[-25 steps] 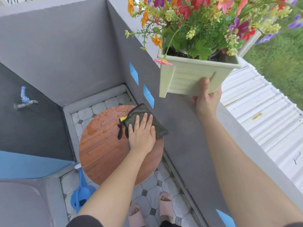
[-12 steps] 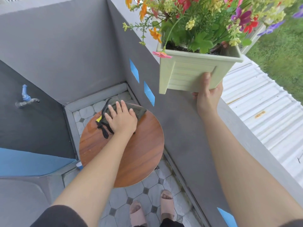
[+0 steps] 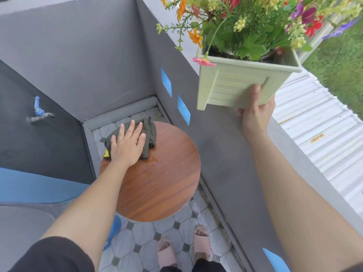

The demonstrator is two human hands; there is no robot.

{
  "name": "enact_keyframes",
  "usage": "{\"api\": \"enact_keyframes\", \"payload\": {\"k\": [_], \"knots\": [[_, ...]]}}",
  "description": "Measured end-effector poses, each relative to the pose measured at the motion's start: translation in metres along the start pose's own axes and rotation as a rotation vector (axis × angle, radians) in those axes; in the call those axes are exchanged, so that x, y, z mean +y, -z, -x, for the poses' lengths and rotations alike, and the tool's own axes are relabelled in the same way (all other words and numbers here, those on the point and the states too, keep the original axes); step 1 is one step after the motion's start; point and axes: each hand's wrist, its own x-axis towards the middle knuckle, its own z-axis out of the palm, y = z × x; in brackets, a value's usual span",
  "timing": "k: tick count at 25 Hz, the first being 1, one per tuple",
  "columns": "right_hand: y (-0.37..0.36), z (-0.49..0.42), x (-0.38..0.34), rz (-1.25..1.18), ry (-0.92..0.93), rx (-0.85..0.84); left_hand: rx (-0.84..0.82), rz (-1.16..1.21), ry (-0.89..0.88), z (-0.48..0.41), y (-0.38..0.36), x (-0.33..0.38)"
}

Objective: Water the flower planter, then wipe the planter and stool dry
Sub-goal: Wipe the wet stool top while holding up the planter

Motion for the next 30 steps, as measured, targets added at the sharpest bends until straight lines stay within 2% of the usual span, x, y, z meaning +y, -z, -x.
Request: {"api": "enact_keyframes", "payload": {"k": [8, 14, 18, 20, 23, 25, 27, 28, 30], "knots": [[0.001, 0.003, -0.002, -0.006, -0.019, -0.007, 0.068, 0.114, 0.331, 0.057, -0.011, -0.015], [0.002, 0.003, -0.004, -0.012, -0.022, -0.019, 0.181, 0.276, 0.617, 0.112, -0.033, 0.016], [0.001, 0.003, -0.004, -0.009, -0.028, -0.005, 0.164, 0.339, 0.674, 0.147, -0.044, 0.04], [0.002, 0.003, -0.002, -0.008, -0.027, 0.0, 0.102, 0.359, 0.67, 0.163, -0.049, 0.05], [0.003, 0.002, -0.002, -0.007, -0.018, -0.001, 0.032, 0.291, 0.589, 0.171, -0.042, 0.047], [0.003, 0.002, -0.002, -0.01, -0.019, -0.004, 0.119, 0.188, 0.311, 0.167, -0.031, 0.022], [0.003, 0.002, -0.001, -0.016, -0.017, -0.003, 0.106, 0.075, -0.037, 0.16, -0.029, -0.009], [0.003, 0.002, -0.001, -0.017, -0.016, -0.003, 0.066, 0.01, -0.135, 0.159, -0.032, -0.02], [0.003, 0.003, -0.002, -0.015, -0.017, -0.01, 0.016, -0.093, -0.162, 0.164, -0.043, -0.025]]}}
